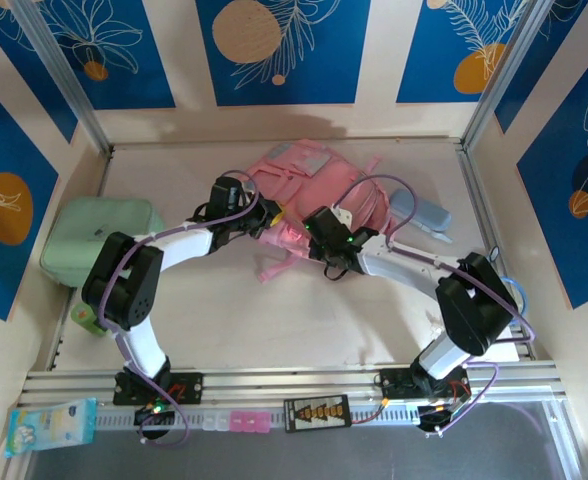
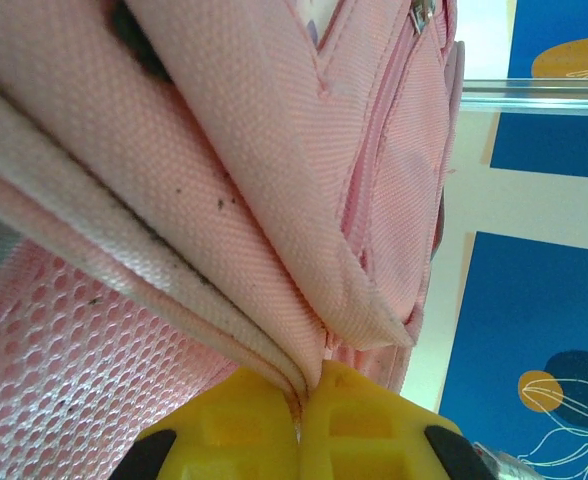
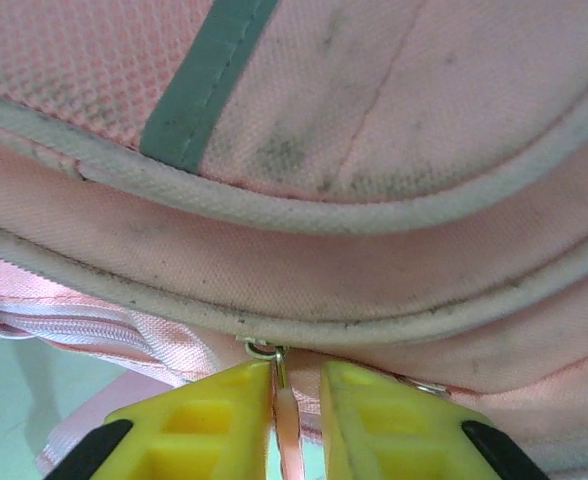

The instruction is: Pack books, pencil case, and school supplies into a backpack

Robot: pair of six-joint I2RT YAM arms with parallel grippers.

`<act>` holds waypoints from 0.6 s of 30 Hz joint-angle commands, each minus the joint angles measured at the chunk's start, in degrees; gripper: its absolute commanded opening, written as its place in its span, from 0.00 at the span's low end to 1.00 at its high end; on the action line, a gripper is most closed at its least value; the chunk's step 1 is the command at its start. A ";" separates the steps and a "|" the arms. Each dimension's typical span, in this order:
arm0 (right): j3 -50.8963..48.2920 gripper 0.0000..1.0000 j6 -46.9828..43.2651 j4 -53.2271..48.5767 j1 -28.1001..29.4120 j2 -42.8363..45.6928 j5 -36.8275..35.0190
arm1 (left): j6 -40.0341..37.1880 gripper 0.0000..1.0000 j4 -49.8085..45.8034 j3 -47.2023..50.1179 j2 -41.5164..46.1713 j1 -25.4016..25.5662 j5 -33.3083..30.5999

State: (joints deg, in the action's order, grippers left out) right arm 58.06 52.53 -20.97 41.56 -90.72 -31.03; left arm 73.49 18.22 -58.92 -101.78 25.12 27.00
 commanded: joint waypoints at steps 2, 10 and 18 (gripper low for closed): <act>1.73 0.24 -2.16 0.60 -0.34 -2.28 1.59 | -1.32 0.00 0.83 -0.71 2.38 -0.96 0.20; 1.82 0.15 -2.01 -0.32 -0.34 -2.66 0.95 | -2.73 0.00 -0.52 -1.00 2.77 -1.12 -0.02; -2.51 0.04 2.34 -6.83 -0.60 2.67 -9.93 | -4.44 0.00 -1.82 -0.03 1.87 -3.46 -0.91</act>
State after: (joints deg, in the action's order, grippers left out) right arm 57.63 52.10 -21.78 41.65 -91.20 -32.95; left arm 71.44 16.47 -58.92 -101.75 24.27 27.24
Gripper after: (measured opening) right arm 0.074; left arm 0.044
